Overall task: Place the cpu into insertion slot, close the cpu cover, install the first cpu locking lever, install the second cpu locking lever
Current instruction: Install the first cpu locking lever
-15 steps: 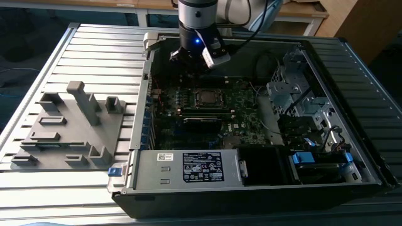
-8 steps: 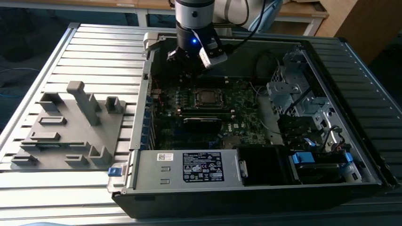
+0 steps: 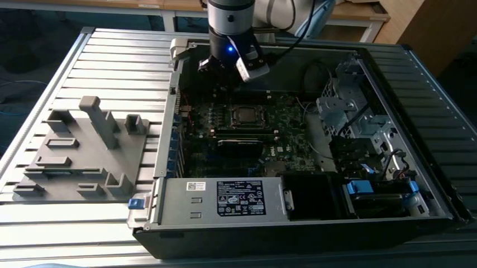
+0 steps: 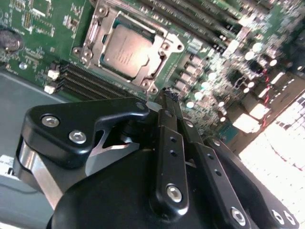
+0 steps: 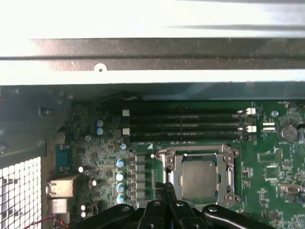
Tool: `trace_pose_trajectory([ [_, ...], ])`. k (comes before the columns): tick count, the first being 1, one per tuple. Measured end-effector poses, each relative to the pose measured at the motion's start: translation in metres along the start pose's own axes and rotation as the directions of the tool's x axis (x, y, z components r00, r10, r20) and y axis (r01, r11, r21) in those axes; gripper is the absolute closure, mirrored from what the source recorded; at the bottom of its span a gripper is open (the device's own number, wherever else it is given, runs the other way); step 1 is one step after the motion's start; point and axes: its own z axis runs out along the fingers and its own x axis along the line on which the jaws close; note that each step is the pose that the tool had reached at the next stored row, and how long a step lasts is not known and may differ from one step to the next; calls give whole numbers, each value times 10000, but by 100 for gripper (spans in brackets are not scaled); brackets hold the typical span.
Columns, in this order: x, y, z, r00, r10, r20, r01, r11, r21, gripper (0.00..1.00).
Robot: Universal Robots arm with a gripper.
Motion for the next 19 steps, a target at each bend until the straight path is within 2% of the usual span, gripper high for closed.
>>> trace_pose_trajectory([
  [1, 0, -3, 0, 10000, 3, -1, -3, 10000, -91, 89],
  [3, 2, -8, 0, 10000, 7, -5, -7, 9999, -158, 89],
  [10, 98, -22, 4, 10000, 7, -2, -7, 9998, -173, 89],
  [11, 107, -23, 5, 10000, 9, -2, -9, 9998, -196, 89],
  [12, 111, -25, 6, 10000, 10, -5, -10, 9996, -271, 89],
  [14, 117, -29, 6, 10000, 21, -14, -22, 9987, -503, 89],
  [17, 124, -35, 6, 10000, 34, -25, -36, 9967, -807, 89],
  [18, 131, -37, 6, 10000, 39, -27, -41, 9962, -868, 89],
  [19, 139, -40, 6, 10000, 40, -29, -43, 9960, -888, 89],
])
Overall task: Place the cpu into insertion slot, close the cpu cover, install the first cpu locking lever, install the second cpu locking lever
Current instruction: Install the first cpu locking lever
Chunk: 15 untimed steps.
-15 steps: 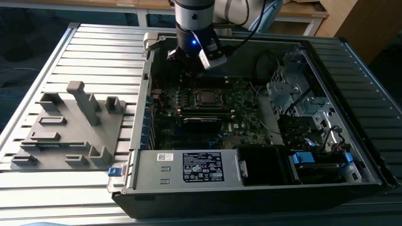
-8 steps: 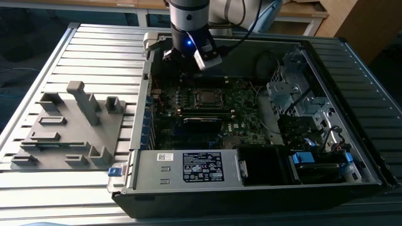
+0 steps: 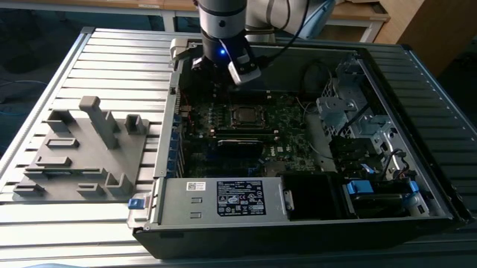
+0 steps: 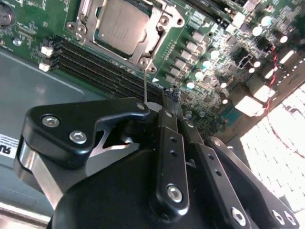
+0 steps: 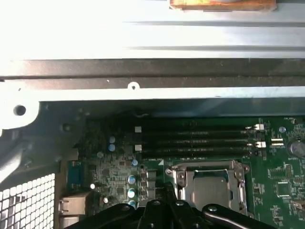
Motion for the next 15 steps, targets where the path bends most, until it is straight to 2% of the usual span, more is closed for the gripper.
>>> trace_pose_trajectory([
  [1, 10, -2, 1, 10000, 0, -1, 0, 10000, -27, 89],
  [2, 19, -4, 2, 10000, 3, -3, -3, 10000, -94, 89],
  [5, 29, -12, 3, 10000, 19, -15, -20, 9989, -459, 89],
  [11, 32, -30, 3, 10000, 45, -39, -48, 9945, -1051, 89],
  [12, 32, -31, 3, 10000, 47, -42, -52, 9938, -1114, 89],
  [13, 32, -32, 3, 10000, 49, -43, -54, 9935, -1140, 89],
  [15, 32, -31, 4, 10000, 50, -43, -55, 9934, -1150, 89],
])
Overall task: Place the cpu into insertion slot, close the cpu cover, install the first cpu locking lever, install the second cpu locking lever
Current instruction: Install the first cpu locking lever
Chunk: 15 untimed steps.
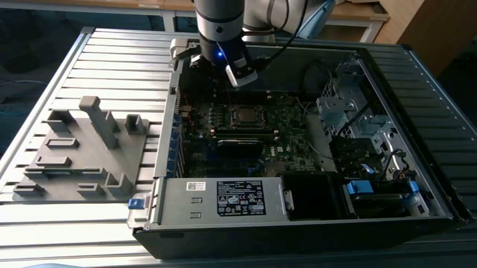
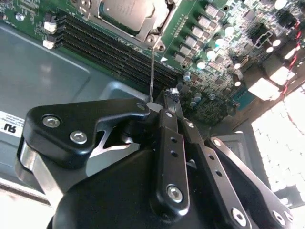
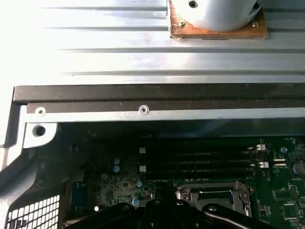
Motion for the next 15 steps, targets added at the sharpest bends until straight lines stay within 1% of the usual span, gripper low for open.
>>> trace_pose_trajectory([
  [2, -10, -1, 1, 10000, -3, -1, 3, 10000, -1, 89],
  [4, -45, 1, 3, 10000, -2, 0, 2, 10000, 1, 89],
  [12, -304, 9, 17, 10000, 8, 3, -8, 10000, 21, 89],
  [13, -330, 10, 19, 10000, 7, 3, -7, 10000, 25, 89],
  [15, -338, 10, 19, 10000, 8, 3, -8, 10000, 25, 89],
])
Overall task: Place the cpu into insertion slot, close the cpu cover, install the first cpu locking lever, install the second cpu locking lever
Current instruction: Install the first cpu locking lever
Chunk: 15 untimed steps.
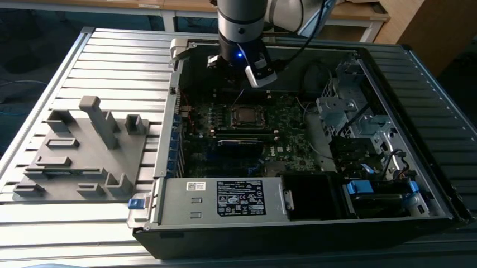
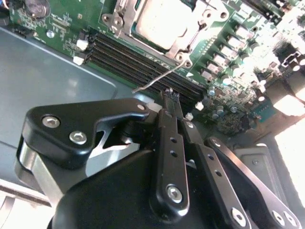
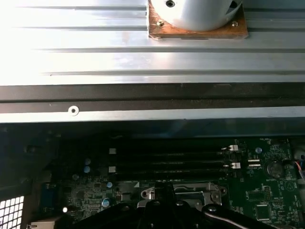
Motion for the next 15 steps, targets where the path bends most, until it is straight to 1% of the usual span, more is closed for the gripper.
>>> trace_pose_trajectory([
  [4, -1, -1, 9, 10000, 0, 2, 0, 10000, -2, 89],
  [9, 1, -22, 82, 10000, 0, 1, 0, 10000, -2, 89],
  [15, -11, -20, 99, 10000, 0, 1, 0, 10000, -1, 89],
])
